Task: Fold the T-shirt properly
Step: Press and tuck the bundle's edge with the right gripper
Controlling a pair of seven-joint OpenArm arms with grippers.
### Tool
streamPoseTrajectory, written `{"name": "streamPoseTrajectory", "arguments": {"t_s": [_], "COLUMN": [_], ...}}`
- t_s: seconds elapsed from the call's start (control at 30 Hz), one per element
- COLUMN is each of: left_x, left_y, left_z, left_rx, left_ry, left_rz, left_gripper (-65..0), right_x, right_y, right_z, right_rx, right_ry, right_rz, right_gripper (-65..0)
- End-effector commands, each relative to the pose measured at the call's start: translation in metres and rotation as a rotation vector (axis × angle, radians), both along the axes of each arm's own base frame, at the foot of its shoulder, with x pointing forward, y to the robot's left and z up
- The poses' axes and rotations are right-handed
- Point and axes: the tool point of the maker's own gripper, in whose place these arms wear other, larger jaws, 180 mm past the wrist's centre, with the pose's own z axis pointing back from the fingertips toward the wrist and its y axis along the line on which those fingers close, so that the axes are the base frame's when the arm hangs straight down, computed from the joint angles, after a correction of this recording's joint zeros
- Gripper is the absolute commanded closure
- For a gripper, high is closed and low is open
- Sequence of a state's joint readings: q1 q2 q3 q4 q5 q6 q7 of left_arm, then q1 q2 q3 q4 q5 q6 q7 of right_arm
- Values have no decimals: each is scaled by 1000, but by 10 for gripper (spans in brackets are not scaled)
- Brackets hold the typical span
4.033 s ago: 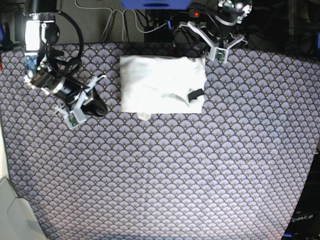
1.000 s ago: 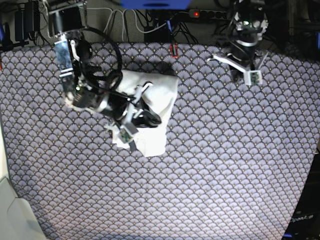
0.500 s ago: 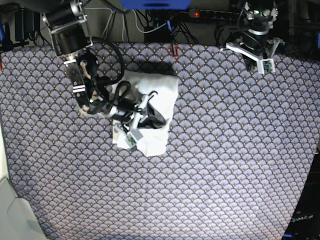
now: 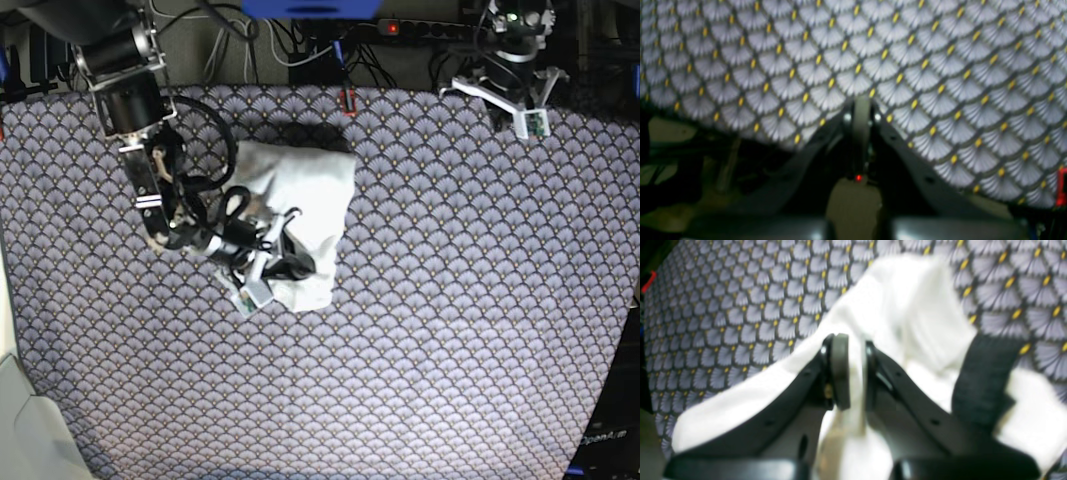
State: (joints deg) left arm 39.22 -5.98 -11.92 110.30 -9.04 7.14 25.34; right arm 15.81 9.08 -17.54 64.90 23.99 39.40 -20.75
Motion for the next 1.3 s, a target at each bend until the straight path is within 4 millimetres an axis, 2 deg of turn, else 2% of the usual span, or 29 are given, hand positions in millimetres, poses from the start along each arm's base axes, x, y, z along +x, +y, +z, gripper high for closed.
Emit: {"name": "streamPoseTrajectory", "arguments": {"t_s": [0.0, 0.17, 0.3, 0.53, 0.63, 0.7, 0.87, 0.93, 1.1, 1.27], "left_x": [5, 5, 2, -13, -17, -18, -18, -18, -18, -18], "left_y": [2, 1, 1, 1, 1, 1, 1, 1, 1, 1], "left_z": [10, 10, 11, 11, 9, 9, 9, 9, 9, 9], "left_rx": [18, 13, 16, 21, 21, 21, 20, 21, 22, 22], "left_ry": [-41, -41, -37, -13, 0, 1, 1, 1, 3, 1], "left_rz": [-4, -6, -6, -11, -11, -11, -10, -11, -13, -13], "left_gripper": [-3, -3, -3, -3, -3, -3, -3, -3, -3, -3], "right_x": [10, 3, 17, 41, 47, 50, 48, 37, -5, -50], "right_y": [4, 5, 5, 1, 0, -9, -15, -18, 4, 12], "right_z": [28, 34, 21, 9, 8, 7, 9, 13, 43, 60], "right_rx": [40, 21, 8, 15, 8, -2, -17, -28, -38, -22], "right_ry": [-73, -92, -45, -20, -19, -19, -30, -58, -148, -179], "right_rz": [8, 30, 24, 1, 1, -12, -10, 7, 106, 126], "right_gripper": [-55, -56, -56, -56, -56, -56, -54, -54, -53, -54]}}
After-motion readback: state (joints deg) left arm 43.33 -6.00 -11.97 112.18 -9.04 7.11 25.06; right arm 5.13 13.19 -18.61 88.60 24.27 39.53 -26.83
